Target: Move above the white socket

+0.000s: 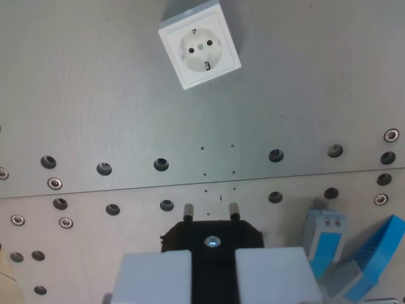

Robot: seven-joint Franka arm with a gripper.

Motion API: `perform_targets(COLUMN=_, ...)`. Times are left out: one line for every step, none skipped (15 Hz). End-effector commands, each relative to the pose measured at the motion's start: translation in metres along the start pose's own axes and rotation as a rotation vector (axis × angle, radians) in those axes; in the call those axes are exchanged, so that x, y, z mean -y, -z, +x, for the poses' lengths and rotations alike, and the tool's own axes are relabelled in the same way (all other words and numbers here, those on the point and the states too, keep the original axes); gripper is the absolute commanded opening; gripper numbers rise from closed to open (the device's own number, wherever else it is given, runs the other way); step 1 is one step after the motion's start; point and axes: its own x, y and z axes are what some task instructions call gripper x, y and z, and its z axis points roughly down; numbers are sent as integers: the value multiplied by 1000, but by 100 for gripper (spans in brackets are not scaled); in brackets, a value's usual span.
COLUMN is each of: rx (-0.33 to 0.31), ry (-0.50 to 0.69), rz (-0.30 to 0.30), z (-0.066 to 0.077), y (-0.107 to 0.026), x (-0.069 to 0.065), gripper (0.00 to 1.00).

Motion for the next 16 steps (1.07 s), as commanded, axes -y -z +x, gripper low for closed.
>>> perform_targets(rx=0, ry=0, rz=0, z=0, y=0, x=0, gripper=0)
perform_targets(rx=0, ry=0, rz=0, z=0, y=0, x=0, gripper=0)
perform_targets(rx=0, ry=0, rz=0, z=0, y=0, x=0, gripper=0)
perform_targets(rx=0, ry=0, rz=0, z=0, y=0, x=0, gripper=0)
perform_targets(rx=0, ry=2, rz=0, z=0, y=0, x=0, gripper=0)
perform_targets(rx=1, ry=4, rz=0, z=0, y=0, x=0, gripper=0)
perform_targets(rx=1, ry=6, rz=0, z=0, y=-1, x=0, gripper=0)
perform_targets(rx=0, ry=9, rz=0, z=0, y=-1, x=0, gripper=0)
perform_targets(rx=0, ry=14, rz=0, z=0, y=-2, x=0, gripper=0)
perform_targets(rx=-1, ry=18, rz=0, z=0, y=-3, x=0, gripper=0)
perform_targets(rx=-4, ry=23, rz=1, z=0, y=-4, x=0, gripper=0)
perform_targets(rx=-7, ry=29, rz=1, z=0, y=-5, x=0, gripper=0)
perform_targets(rx=-10, ry=36, rz=1, z=0, y=-7, x=0, gripper=0)
perform_targets(rx=-14, ry=42, rz=1, z=0, y=-9, x=0, gripper=0)
perform_targets(rx=-18, ry=48, rz=1, z=1, y=-10, x=0, gripper=0)
perform_targets(rx=-23, ry=54, rz=2, z=1, y=-12, x=0, gripper=0)
